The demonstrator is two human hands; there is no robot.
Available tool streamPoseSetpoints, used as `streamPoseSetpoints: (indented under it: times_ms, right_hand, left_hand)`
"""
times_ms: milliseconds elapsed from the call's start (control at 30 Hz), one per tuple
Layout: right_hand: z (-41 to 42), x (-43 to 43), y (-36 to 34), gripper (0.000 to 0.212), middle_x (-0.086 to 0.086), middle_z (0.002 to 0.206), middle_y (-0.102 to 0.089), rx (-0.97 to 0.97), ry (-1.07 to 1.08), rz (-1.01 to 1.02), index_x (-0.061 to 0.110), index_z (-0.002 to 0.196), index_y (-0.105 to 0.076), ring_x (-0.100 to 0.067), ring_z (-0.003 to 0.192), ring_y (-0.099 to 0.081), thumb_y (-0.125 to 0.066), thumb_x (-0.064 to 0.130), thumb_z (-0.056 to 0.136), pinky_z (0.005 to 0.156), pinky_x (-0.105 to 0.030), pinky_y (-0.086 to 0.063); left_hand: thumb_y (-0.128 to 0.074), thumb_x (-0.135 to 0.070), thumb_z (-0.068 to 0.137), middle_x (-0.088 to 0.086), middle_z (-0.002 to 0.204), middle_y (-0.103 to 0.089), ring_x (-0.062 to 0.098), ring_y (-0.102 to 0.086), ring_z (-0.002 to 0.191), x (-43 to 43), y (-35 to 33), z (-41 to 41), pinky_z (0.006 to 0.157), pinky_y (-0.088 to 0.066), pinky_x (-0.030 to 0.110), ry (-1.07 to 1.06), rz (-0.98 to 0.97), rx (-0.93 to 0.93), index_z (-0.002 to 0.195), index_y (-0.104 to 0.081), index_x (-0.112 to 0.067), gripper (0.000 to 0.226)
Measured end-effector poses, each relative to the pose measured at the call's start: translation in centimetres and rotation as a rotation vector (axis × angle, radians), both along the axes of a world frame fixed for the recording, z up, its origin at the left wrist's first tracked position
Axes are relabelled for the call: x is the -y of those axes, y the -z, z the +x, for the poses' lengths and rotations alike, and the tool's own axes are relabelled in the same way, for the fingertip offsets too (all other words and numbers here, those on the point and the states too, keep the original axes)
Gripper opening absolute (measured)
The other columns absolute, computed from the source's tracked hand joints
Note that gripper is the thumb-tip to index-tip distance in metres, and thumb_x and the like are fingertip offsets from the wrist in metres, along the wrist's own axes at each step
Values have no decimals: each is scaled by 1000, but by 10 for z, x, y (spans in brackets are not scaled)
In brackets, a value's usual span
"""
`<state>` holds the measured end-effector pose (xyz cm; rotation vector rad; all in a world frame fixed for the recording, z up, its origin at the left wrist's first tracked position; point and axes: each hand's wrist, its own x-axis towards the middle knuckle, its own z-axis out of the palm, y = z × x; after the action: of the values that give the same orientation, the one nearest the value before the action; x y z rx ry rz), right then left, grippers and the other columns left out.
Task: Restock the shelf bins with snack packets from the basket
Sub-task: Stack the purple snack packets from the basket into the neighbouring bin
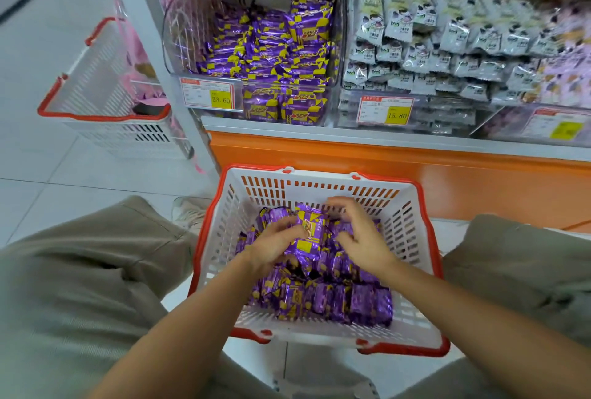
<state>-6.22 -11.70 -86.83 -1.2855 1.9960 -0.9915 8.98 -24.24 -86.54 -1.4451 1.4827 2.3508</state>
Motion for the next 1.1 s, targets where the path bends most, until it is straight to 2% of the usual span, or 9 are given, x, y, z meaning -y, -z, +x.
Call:
streamPoseSetpoints:
  times_ms: [100, 233, 367, 567, 667, 733, 867, 967, 1100]
  right_hand:
    - [-5, 9, -5, 27, -21, 137, -50, 458, 263, 134, 27, 122, -50, -39, 107, -59, -40, 12, 102, 92, -46, -50]
    - [-2, 12, -12, 47, -4, 141, -45, 755, 232, 316, 21, 140, -44, -25, 111, -60, -38, 47, 101, 85, -35, -56]
    - [9, 14, -17, 54, 4, 136, -45, 791, 217, 302, 18, 141, -43, -27, 109, -56, -48, 48, 96, 79, -32, -57]
    - [14, 19, -29, 4, 10, 103, -54, 829, 233, 263, 28, 102, -55, -14, 85, -55, -52, 29, 99, 82, -34, -54]
    - [12, 18, -28, 26, 7, 118, -56, 833, 193, 297, 23, 114, -58, -19, 101, -58, -56, 41, 95, 83, -34, -56]
    - [11, 18, -22, 47, 4, 129, -54, 821, 173, 322, 20, 131, -54, -21, 115, -55, -63, 42, 90, 81, -30, -56]
    - [4, 15, -16, 42, -5, 129, -57, 917, 160, 340, 16, 132, -54, -18, 110, -58, -61, 13, 91, 77, -28, -55]
    - [-1, 11, -15, 41, -10, 126, -62, 930, 119, 356, 14, 127, -57, -20, 113, -60, -55, 0, 88, 100, -39, -49]
    - [0, 9, -19, 61, -13, 124, -63, 800, 63, 340, 11, 134, -49, -22, 114, -61, -61, -6, 77, 107, -40, -43]
  left_hand:
    - [-64, -10, 88, 0, 133, -47, 18, -44, 117, 6, 4, 4, 73, -52, 33, -36, 80, -57, 132, -47, -18, 48]
    - [-74, -22, 71, 17, 153, -29, 31, -38, 136, 6, 9, 9, 72, -53, 36, -37, 103, -93, 138, -41, -1, 77]
    - [-70, -37, 59, 7, 153, -37, 29, -38, 137, 4, 15, 10, 71, -56, 32, 1, 85, -47, 138, -50, -19, 83]
    - [-49, -37, 87, 12, 139, -53, 29, -56, 119, -4, 6, 13, 71, -54, 33, 121, 39, -20, 138, -46, -18, 55]
    - [-39, -29, 97, 3, 120, -64, 20, -61, 101, -7, -1, 11, 79, -51, 34, 202, -22, -16, 125, -53, -23, 31]
    - [-39, -28, 100, -8, 128, -53, 9, -55, 104, -9, -9, 9, 82, -51, 29, 246, -84, -4, 128, -49, -32, 30]
    - [-61, -33, 93, -5, 129, -56, 12, -58, 108, -8, -9, 12, 86, -53, 29, 210, -206, -44, 141, -46, -31, 51]
    - [-83, -46, 69, -3, 137, -50, 17, -52, 123, -3, -3, 17, 105, -44, 37, 182, -248, -67, 138, -47, -33, 79]
    - [-84, -12, 72, 2, 127, -55, 5, -61, 108, -5, -4, 17, 90, -48, 21, 244, -284, -137, 140, -43, -15, 79]
